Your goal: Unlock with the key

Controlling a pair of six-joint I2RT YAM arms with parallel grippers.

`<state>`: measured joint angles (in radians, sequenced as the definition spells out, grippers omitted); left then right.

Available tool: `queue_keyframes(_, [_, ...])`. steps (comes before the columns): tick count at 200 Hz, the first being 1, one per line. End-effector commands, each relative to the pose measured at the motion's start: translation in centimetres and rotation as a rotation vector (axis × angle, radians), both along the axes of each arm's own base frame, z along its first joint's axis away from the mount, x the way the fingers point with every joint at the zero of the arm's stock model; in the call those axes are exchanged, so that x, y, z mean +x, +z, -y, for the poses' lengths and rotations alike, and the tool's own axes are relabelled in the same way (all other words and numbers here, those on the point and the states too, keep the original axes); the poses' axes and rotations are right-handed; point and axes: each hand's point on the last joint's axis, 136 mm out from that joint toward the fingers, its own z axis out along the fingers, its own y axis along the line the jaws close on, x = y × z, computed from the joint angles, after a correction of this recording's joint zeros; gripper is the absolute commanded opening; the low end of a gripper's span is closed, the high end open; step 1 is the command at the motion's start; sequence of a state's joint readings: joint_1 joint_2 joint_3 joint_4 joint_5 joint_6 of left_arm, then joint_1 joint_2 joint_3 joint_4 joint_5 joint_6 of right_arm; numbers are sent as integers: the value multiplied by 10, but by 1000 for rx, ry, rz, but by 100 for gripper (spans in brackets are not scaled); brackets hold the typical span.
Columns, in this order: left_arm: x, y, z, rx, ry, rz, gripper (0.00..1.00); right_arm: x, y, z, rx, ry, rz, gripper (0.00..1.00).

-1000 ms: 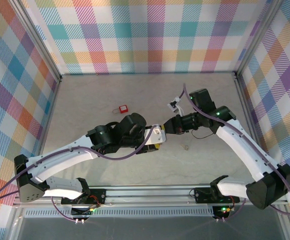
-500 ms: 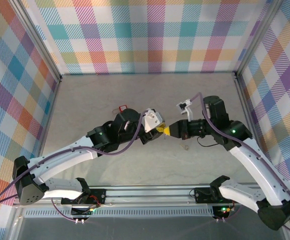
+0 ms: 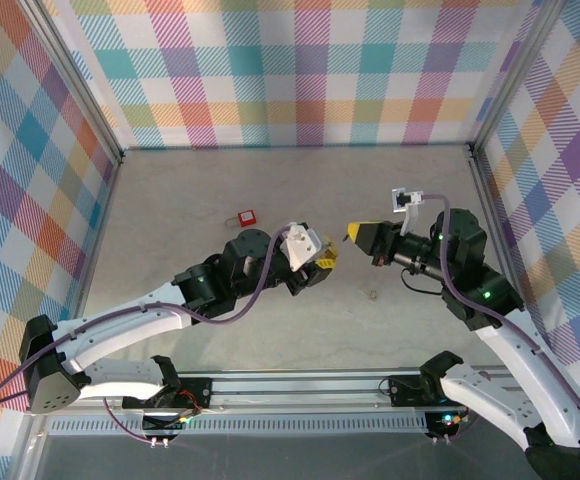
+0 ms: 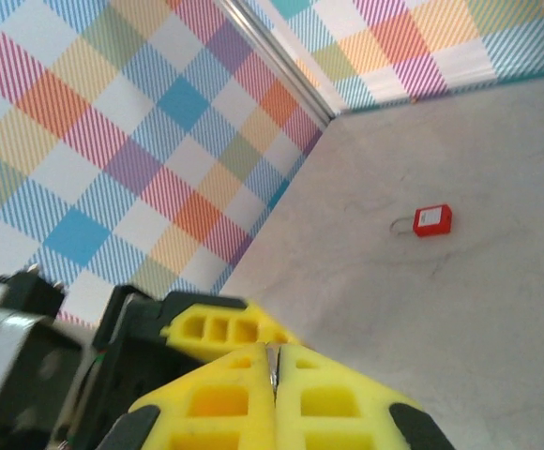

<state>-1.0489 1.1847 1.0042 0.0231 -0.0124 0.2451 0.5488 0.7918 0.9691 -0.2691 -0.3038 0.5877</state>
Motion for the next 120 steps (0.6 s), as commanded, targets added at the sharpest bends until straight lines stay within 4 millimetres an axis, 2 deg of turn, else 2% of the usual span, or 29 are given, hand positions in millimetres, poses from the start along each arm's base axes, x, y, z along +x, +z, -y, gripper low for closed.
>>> queue_keyframes(1, [-6, 51, 0, -214, -6, 52, 0, 3, 32, 4, 103, -46, 127, 0])
queue_keyframes(64, [-7, 52, 4, -198, 1, 52, 0, -6, 34, -7, 100, 23, 135, 0])
queue_keyframes(120, [-6, 51, 5, -178, 5, 50, 0, -10, 21, -14, 34, 57, 101, 0])
